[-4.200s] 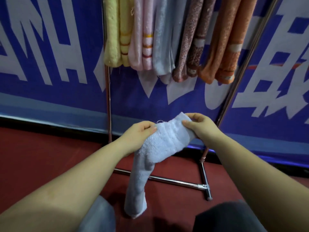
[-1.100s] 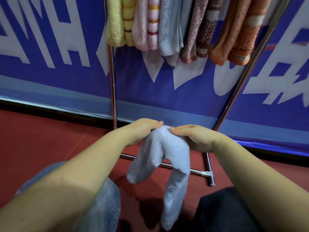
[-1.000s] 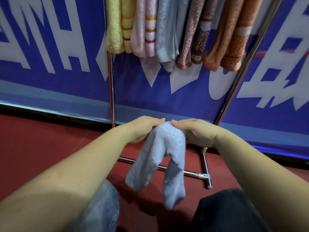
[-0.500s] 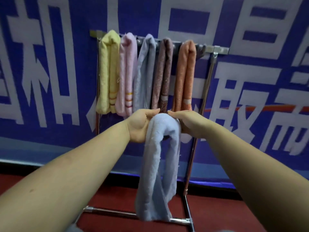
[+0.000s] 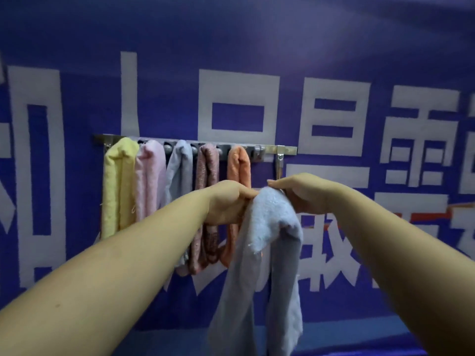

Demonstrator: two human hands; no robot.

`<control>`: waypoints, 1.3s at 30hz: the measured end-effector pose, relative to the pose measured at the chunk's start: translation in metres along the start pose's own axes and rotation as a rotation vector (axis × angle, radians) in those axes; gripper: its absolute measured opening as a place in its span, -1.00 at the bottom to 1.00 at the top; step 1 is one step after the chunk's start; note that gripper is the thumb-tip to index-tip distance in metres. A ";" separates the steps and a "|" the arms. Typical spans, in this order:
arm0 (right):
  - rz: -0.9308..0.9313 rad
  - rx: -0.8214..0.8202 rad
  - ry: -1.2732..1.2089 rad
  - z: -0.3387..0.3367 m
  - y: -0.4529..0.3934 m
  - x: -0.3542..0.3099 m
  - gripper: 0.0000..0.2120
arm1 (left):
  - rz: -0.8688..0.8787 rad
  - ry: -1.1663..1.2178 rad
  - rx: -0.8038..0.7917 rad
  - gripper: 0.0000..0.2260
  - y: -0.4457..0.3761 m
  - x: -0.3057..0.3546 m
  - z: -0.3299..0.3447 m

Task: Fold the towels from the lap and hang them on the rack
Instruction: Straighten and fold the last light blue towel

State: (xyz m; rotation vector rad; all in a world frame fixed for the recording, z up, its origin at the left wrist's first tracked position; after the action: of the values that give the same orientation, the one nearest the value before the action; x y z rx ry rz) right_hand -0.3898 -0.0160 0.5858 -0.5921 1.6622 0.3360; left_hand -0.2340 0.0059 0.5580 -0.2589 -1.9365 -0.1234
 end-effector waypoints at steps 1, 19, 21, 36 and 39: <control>-0.012 0.026 0.005 -0.009 -0.002 -0.006 -0.74 | 0.012 0.067 0.011 -0.64 -0.013 0.007 0.001; -0.099 0.265 0.044 -0.131 -0.111 -0.063 -0.65 | 0.079 -0.667 0.313 -0.69 -0.167 0.109 -0.039; -0.096 0.229 0.022 -0.129 -0.125 -0.063 -0.63 | 0.091 -0.747 0.307 -0.56 -0.173 0.111 -0.047; -0.249 0.283 0.215 -0.096 -0.226 -0.054 -0.56 | -0.032 -1.024 0.445 -0.56 -0.188 0.100 -0.121; -0.266 0.291 0.300 -0.094 -0.237 -0.051 -0.57 | -0.068 -1.222 0.412 -0.56 -0.192 0.096 -0.127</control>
State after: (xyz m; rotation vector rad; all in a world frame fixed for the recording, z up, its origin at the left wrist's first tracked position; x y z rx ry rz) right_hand -0.3314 -0.2516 0.6782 -0.6556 1.8472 -0.1956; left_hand -0.1994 -0.1950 0.7016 0.0490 -3.1047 0.5059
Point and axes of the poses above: each hand's wrist, its own y-axis away from the middle knuckle, its own z-axis out of the palm, x = y × z, the point moved 3 cm from there along -y, towards the middle knuckle, and after that the axes turned 14 degrees about -y, right-handed, at the moved point
